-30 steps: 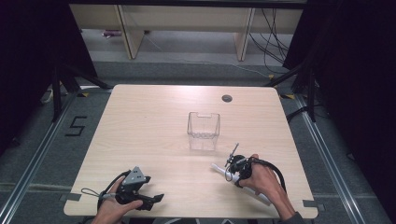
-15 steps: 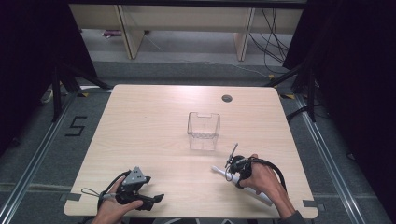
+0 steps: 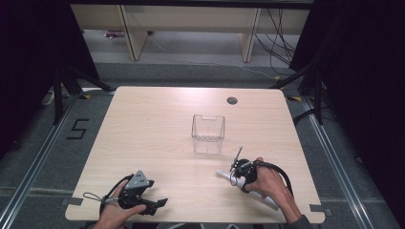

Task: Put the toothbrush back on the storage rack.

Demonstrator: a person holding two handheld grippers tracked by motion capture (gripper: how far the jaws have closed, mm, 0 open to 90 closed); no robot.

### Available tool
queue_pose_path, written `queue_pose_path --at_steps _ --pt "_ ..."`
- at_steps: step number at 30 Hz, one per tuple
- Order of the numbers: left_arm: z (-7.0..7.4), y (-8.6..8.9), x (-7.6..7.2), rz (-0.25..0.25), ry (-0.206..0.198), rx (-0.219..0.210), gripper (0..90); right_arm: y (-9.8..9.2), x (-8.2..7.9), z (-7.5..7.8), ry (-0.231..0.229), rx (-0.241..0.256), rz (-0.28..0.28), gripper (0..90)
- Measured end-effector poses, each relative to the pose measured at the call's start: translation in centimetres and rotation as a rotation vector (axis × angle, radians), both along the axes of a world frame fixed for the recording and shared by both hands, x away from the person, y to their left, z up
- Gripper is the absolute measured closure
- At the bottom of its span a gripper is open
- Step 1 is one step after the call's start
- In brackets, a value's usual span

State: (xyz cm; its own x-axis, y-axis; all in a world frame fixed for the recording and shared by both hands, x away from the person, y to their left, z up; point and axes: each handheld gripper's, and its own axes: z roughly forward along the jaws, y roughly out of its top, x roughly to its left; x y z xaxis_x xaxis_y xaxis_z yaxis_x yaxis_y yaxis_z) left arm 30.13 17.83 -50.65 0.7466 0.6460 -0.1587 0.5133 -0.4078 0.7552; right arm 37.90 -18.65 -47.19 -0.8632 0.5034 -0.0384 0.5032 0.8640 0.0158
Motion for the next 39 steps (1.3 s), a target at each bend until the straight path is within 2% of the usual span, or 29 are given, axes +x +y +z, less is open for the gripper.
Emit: queue_pose_path --at_steps 1,2,3,4,7,8,9,10,12,13,15,17,19,21,22,23,24,26,30,31,32,36,39 --pt "0.1 0.1 0.1 -0.012 -0.001 0.017 15.0 0.0 -0.1 0.2 -0.004 0.004 -0.007 67.0" --pt "0.0 0.0 0.0 -0.002 0.000 0.002 15.0 -0.1 0.0 0.3 -0.009 0.019 0.009 67.0" --pt "0.0 0.0 0.0 -0.001 0.001 0.001 15.0 -0.1 -0.2 0.6 -0.012 0.034 -0.009 67.0" --pt "0.0 0.0 0.0 -0.001 0.002 0.001 15.0 -0.1 -0.3 0.8 -0.022 0.026 0.002 67.0" --pt "0.0 0.0 0.0 0.001 0.000 0.000 15.0 -0.2 -0.5 1.5 -0.038 0.046 0.007 67.1" --pt "0.1 0.1 0.1 -0.010 -0.002 0.015 15.0 -0.2 -0.5 1.8 -0.043 0.052 0.009 67.1" --pt "0.0 0.1 0.1 -0.011 -0.002 0.012 15.0 -0.2 -0.8 2.1 -0.043 0.064 -0.022 67.1" --pt "0.0 0.1 0.1 -0.011 -0.003 0.011 15.0 -0.4 -0.6 2.4 -0.049 0.089 0.002 67.1" --pt "0.1 0.2 0.1 -0.019 -0.001 0.028 15.0 -0.6 -0.5 3.2 -0.062 0.100 -0.009 67.1" --pt "0.0 0.0 0.0 0.000 0.001 -0.002 15.0 -0.7 -0.5 3.6 -0.078 0.105 -0.027 67.1" --pt "0.1 0.1 0.1 -0.010 -0.001 0.015 15.0 -1.1 -0.4 4.2 -0.106 0.149 -0.032 67.1" --pt "0.1 0.3 0.2 -0.014 -0.021 0.039 15.0 -1.5 -0.3 4.6 -0.122 0.165 -0.024 67.1" --pt "0.1 0.3 0.2 -0.020 -0.015 0.037 15.0 -1.8 -0.4 4.6 -0.123 0.166 -0.037 67.1" --pt "0.0 0.0 0.0 -0.001 0.001 0.000 15.0 -1.9 -0.3 4.2 -0.114 0.160 -0.045 67.1" --pt "0.0 0.0 0.0 0.000 0.000 -0.001 15.0 -1.9 -0.1 4.0 -0.117 0.160 -0.025 67.1" --pt "0.1 0.2 0.2 -0.017 -0.009 0.035 15.0 -1.9 -0.1 3.9 -0.110 0.152 -0.030 67.1" --pt "0.1 0.3 0.2 -0.018 -0.018 0.035 15.0 -1.9 0.0 3.8 -0.111 0.158 -0.021 67.1" --pt "0.0 0.1 0.1 -0.009 -0.004 0.007 15.0 -1.8 0.0 3.9 -0.110 0.158 -0.022 67.1" --pt "0.0 0.1 0.1 -0.009 -0.004 0.008 15.0 -2.0 -0.3 4.6 -0.134 0.174 -0.037 67.2" --pt "0.1 0.2 0.2 -0.017 -0.013 0.033 15.0 -2.1 -0.3 4.9 -0.135 0.178 -0.032 67.2" --pt "0.0 0.1 0.1 -0.010 -0.004 0.009 15.0 -2.1 -0.4 5.2 -0.150 0.186 -0.032 67.2" --pt "0.0 0.1 0.1 -0.009 -0.004 0.010 15.0 -2.4 -0.7 6.5 -0.173 0.222 -0.025 67.2" --pt "0.0 0.1 0.1 -0.010 -0.002 0.015 15.0 -2.8 -0.8 7.5 -0.211 0.245 -0.034 67.2"
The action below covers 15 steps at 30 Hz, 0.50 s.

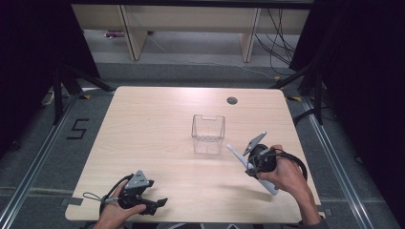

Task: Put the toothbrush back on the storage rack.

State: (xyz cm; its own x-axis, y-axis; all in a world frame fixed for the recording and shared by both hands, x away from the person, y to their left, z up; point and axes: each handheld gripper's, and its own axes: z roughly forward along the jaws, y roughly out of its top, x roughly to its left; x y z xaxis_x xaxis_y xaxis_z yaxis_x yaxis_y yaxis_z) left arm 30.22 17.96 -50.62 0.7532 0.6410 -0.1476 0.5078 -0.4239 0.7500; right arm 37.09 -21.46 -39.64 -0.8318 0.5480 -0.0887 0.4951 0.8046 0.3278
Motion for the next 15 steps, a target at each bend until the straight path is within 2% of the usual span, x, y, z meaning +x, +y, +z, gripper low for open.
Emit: queue_pose_path --at_steps 3,5,6,7,8,11,15 --pt "0.0 0.0 0.0 0.000 -0.001 -0.005 15.0 -0.6 0.2 0.9 -0.038 0.031 -0.007 67.2" --pt "0.0 0.0 0.0 0.001 -0.002 -0.005 15.0 -1.1 0.3 1.3 -0.055 0.078 -0.027 67.2" --pt "0.0 0.1 0.0 -0.005 -0.002 0.010 15.0 -1.2 0.3 1.5 -0.051 0.089 -0.049 67.1" --pt "0.0 0.1 0.1 -0.008 -0.002 0.013 15.0 -1.5 0.5 1.6 -0.066 0.113 -0.057 67.2" --pt "0.0 0.1 0.0 -0.004 -0.001 0.008 15.0 -1.7 0.7 1.6 -0.091 0.126 -0.053 67.2" --pt "0.0 0.0 0.0 0.003 -0.003 -0.007 15.0 -2.2 1.1 1.8 -0.111 0.174 -0.093 67.2" --pt "0.0 0.0 0.0 0.004 -0.003 -0.008 15.0 -3.0 1.8 1.8 -0.156 0.230 -0.108 67.2"
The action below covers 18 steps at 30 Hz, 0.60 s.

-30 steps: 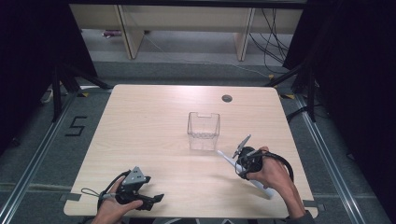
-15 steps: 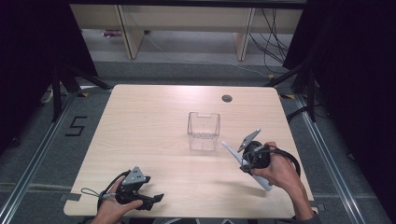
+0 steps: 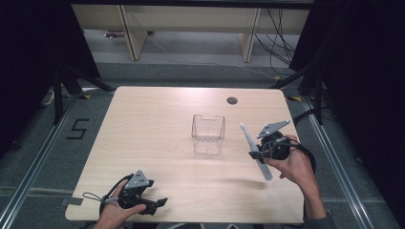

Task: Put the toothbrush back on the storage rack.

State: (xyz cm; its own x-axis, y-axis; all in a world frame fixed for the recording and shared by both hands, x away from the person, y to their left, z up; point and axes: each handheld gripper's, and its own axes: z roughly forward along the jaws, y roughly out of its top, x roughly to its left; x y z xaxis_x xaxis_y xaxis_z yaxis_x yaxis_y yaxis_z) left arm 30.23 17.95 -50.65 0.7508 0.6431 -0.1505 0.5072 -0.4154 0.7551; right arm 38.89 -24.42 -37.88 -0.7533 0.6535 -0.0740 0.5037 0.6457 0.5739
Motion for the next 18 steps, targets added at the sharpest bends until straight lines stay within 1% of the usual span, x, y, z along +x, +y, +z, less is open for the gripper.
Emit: queue_pose_path --at_steps 1,2,3,4,6,7,8,9,10,11,12,13,14,15,17,18 --pt "0.0 0.0 0.0 -0.001 0.002 0.003 15.0 -0.2 0.1 0.1 -0.005 0.016 -0.008 67.1" --pt "0.0 0.0 0.0 0.000 0.002 0.005 15.0 -0.3 0.2 0.1 -0.010 0.014 -0.007 67.1" --pt "0.0 0.0 0.0 0.000 0.002 0.005 15.0 -0.4 0.3 0.0 -0.025 0.034 -0.015 67.2" --pt "0.0 0.0 0.0 0.000 0.002 0.005 15.0 -0.5 0.3 0.1 -0.026 0.035 -0.024 67.1" --pt "0.0 0.0 0.0 -0.002 0.002 0.008 15.0 -0.7 0.5 0.2 -0.062 0.062 -0.023 67.2" --pt "0.1 0.1 0.0 -0.007 0.001 0.015 15.0 -0.8 0.7 0.1 -0.073 0.081 -0.023 67.1" --pt "0.0 0.0 0.0 -0.001 0.002 0.004 15.0 -1.0 0.8 0.3 -0.084 0.082 -0.020 67.2" --pt "0.0 0.0 0.0 0.001 0.002 0.003 15.0 -1.1 0.8 0.4 -0.098 0.094 -0.022 67.2" --pt "0.0 0.0 0.0 -0.002 0.002 0.003 15.0 -1.2 0.8 0.4 -0.100 0.114 -0.046 67.2" --pt "0.0 0.0 0.0 -0.001 0.000 0.002 15.0 -1.3 0.9 0.5 -0.088 0.127 -0.050 67.2" --pt "0.0 0.0 0.0 -0.003 0.001 0.005 15.0 -1.5 1.0 0.6 -0.118 0.151 -0.055 67.2" --pt "0.0 0.0 0.0 -0.003 0.000 0.002 15.0 -1.7 1.2 0.6 -0.118 0.163 -0.051 67.1" --pt "0.1 0.1 0.0 -0.008 0.002 0.017 15.0 -1.8 1.3 0.6 -0.118 0.185 -0.057 67.1" --pt "0.1 0.1 0.0 -0.010 0.001 0.020 15.0 -2.0 1.5 0.6 -0.168 0.206 -0.064 67.2" --pt "0.1 0.1 0.0 -0.008 0.002 0.015 15.0 -2.1 1.4 0.7 -0.144 0.216 -0.090 67.1" --pt "0.1 0.1 0.0 -0.013 0.001 0.022 15.0 -2.1 1.6 0.6 -0.170 0.230 -0.093 67.2"
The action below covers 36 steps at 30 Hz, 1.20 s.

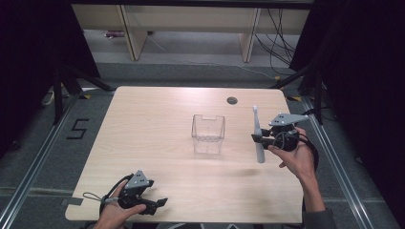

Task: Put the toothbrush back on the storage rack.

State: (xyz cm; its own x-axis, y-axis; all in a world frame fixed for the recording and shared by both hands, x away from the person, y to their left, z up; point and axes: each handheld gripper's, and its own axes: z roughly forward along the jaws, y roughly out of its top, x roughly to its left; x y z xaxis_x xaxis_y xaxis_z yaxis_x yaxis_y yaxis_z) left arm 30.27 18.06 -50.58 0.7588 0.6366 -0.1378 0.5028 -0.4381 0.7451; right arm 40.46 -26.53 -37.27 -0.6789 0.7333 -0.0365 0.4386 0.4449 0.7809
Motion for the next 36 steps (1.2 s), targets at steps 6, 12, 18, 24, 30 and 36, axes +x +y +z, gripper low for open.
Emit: queue_pose_path --at_steps 6,12,18,24,30,36 --pt "-0.1 -0.1 0.0 0.010 0.003 -0.014 15.0 -0.4 0.5 0.0 -0.035 0.084 -0.016 67.2" --pt "-0.1 -0.1 0.0 0.008 0.003 -0.012 15.0 -0.4 1.0 -0.1 -0.057 0.116 -0.016 67.1" --pt "-0.1 -0.1 0.0 0.009 0.004 -0.016 15.0 -0.2 1.6 -0.1 -0.123 0.178 -0.022 67.1" --pt "-0.1 -0.1 0.0 0.007 0.004 -0.014 15.0 0.2 1.9 0.2 -0.148 0.176 -0.028 67.1" --pt "-0.1 -0.1 0.0 0.008 0.002 -0.013 15.0 0.7 2.0 0.3 -0.154 0.183 -0.026 67.2" --pt "-0.1 -0.1 0.0 0.009 0.003 -0.018 15.0 0.9 2.3 0.4 -0.152 0.205 -0.015 67.2"
